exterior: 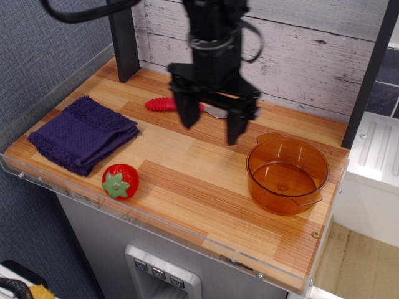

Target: Place the tomato in the pot.

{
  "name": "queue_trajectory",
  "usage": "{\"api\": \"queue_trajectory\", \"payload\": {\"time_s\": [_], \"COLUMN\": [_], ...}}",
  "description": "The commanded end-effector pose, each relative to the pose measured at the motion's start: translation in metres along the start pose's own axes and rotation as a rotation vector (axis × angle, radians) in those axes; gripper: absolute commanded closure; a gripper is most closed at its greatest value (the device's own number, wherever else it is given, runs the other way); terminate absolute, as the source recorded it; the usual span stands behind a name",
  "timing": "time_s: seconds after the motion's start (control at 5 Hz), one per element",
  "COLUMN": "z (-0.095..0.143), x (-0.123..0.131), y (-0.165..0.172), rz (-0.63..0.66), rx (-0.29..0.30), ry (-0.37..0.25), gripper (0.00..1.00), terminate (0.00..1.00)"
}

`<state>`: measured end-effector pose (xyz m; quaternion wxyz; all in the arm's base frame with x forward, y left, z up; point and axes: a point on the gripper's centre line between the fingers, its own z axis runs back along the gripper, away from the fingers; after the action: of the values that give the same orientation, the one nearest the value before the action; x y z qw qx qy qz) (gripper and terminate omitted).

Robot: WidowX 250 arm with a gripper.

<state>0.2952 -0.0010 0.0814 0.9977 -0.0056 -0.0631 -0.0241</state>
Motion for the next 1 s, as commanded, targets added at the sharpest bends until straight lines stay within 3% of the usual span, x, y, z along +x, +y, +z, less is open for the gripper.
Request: {"api": "queue_trajectory", "payload": {"time_s": [0.0, 0.4, 0.8], "z": [0.022, -0.004, -0.028], "x": [-0.023, -0.058, -0.072], "y": [0.041, 0.076, 0.078], "rz": [0.080, 0.138, 0.139], "rx": [0.036, 0.049, 0.034], "ry": [0.002, 0.097, 0.119], "gripper": [0.00, 0.00, 0.00], "terminate": [0.00, 0.00, 0.00]}}
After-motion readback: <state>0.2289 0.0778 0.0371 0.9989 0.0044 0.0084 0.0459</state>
